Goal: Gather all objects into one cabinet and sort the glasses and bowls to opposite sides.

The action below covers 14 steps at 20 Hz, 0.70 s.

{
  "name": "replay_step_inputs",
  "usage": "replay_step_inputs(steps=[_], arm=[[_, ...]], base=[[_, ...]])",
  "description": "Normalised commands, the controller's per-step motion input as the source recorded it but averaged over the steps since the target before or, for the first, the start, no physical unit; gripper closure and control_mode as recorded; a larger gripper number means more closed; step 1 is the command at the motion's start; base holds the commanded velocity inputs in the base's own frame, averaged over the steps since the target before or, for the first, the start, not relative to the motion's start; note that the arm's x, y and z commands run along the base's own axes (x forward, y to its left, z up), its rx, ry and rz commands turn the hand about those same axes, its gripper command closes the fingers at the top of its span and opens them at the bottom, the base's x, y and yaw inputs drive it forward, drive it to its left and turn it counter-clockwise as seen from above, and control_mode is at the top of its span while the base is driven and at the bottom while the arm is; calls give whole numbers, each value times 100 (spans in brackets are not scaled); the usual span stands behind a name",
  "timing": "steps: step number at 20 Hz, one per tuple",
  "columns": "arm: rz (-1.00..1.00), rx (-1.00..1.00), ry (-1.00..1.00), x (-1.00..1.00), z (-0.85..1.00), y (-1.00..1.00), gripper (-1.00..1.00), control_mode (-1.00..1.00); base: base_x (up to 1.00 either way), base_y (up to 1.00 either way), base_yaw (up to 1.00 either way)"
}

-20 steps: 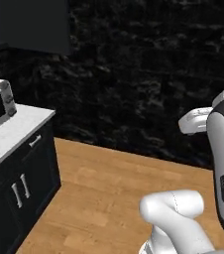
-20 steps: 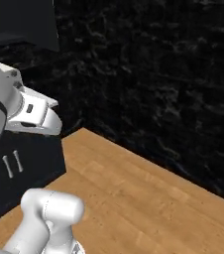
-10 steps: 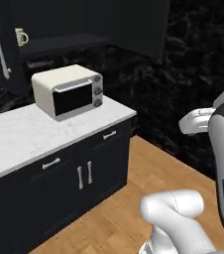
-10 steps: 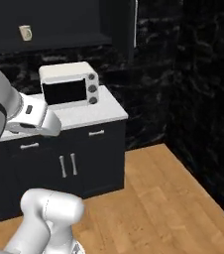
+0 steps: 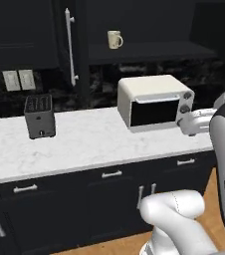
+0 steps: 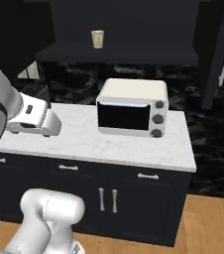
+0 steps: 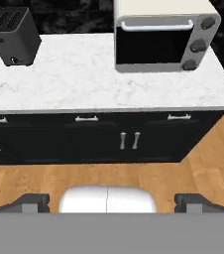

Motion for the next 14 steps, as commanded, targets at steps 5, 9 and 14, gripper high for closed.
replay_step_inputs(steps=[5,9,14], arm=[[0,0,0,0,0,0,-100,100],[0,0,0,0,0,0,-100,100],[0,0,0,0,0,0,-100,100]], base=[[53,-56,40],[44,-67,11],[57,-51,5]])
